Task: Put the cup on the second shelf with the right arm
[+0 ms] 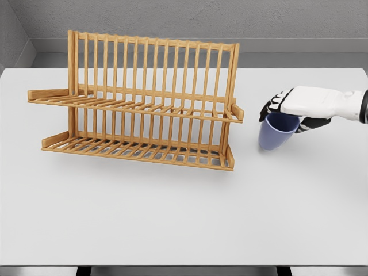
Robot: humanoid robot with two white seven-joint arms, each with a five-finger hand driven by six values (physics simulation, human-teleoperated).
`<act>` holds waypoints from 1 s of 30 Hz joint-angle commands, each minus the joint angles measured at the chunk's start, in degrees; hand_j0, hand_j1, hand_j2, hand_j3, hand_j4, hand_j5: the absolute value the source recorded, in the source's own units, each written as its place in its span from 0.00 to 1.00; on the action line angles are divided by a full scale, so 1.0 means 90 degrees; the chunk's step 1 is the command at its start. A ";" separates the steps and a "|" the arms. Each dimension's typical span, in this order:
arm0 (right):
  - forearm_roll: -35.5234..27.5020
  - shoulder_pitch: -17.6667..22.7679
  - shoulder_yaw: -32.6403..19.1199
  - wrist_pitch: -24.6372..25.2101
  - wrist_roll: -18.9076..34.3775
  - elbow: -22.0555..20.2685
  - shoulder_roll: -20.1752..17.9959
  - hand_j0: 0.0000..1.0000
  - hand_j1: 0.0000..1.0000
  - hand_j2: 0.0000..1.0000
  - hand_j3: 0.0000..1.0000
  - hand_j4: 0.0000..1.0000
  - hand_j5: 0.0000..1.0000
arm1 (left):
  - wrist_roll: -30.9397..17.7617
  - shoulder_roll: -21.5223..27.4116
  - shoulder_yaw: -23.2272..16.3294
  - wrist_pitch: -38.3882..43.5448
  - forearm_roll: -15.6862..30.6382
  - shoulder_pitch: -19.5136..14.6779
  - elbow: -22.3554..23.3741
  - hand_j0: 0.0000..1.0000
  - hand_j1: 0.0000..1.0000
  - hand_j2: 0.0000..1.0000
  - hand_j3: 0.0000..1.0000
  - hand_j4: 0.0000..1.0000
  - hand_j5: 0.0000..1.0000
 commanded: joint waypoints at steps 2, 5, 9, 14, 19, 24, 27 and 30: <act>-0.0048 0.0000 -0.0231 0.0020 -0.0005 0.0009 -0.0010 0.65 0.65 0.65 0.65 0.65 0.65 | -0.0001 0.0000 0.0000 0.0000 0.0001 0.0000 0.0005 1.00 1.00 1.00 1.00 1.00 1.00; -0.0048 0.0000 -0.0357 0.0020 -0.0005 -0.0001 -0.0010 0.65 0.65 0.65 0.65 0.65 0.65 | -0.0001 0.0000 0.0000 0.0000 0.0001 0.0000 -0.0005 1.00 1.00 1.00 1.00 1.00 1.00; -0.0058 -0.0010 -0.0660 0.0020 -0.0005 -0.0040 -0.0029 0.65 0.65 0.65 0.65 0.65 0.65 | -0.0001 0.0000 0.0000 0.0000 0.0001 0.0000 -0.0005 1.00 1.00 1.00 1.00 1.00 1.00; -0.0048 -0.0088 -0.0709 0.0020 -0.0005 -0.0177 -0.0049 0.65 0.65 0.65 0.65 0.65 0.65 | -0.0001 0.0000 0.0000 0.0000 0.0001 0.0000 0.0005 1.00 1.00 1.00 1.00 1.00 1.00; -0.0058 -0.0059 -0.0973 0.0020 -0.0005 -0.0353 -0.0078 0.65 0.65 0.65 0.65 0.65 0.65 | -0.0001 0.0000 0.0000 0.0000 0.0001 0.0000 -0.0005 1.00 1.00 1.00 1.00 1.00 1.00; -0.0058 -0.0068 -0.0983 0.0020 -0.0005 -0.0392 -0.0078 0.65 0.65 0.65 0.65 0.65 0.65 | -0.0001 0.0000 0.0000 0.0000 0.0001 0.0000 -0.0005 1.00 1.00 1.00 1.00 1.00 1.00; -0.0058 -0.0088 -0.0983 0.0020 -0.0005 -0.0460 -0.0088 0.65 0.65 0.65 0.65 0.65 0.65 | -0.0001 0.0000 0.0000 0.0000 0.0001 0.0000 0.0005 1.00 1.00 1.00 1.00 1.00 1.00; -0.0078 -0.0068 -0.1207 0.0020 -0.0005 -0.0616 -0.0098 0.65 0.65 0.65 0.65 0.65 0.65 | -0.0001 0.0000 0.0000 0.0000 0.0001 0.0000 -0.0005 1.00 1.00 1.00 1.00 1.00 1.00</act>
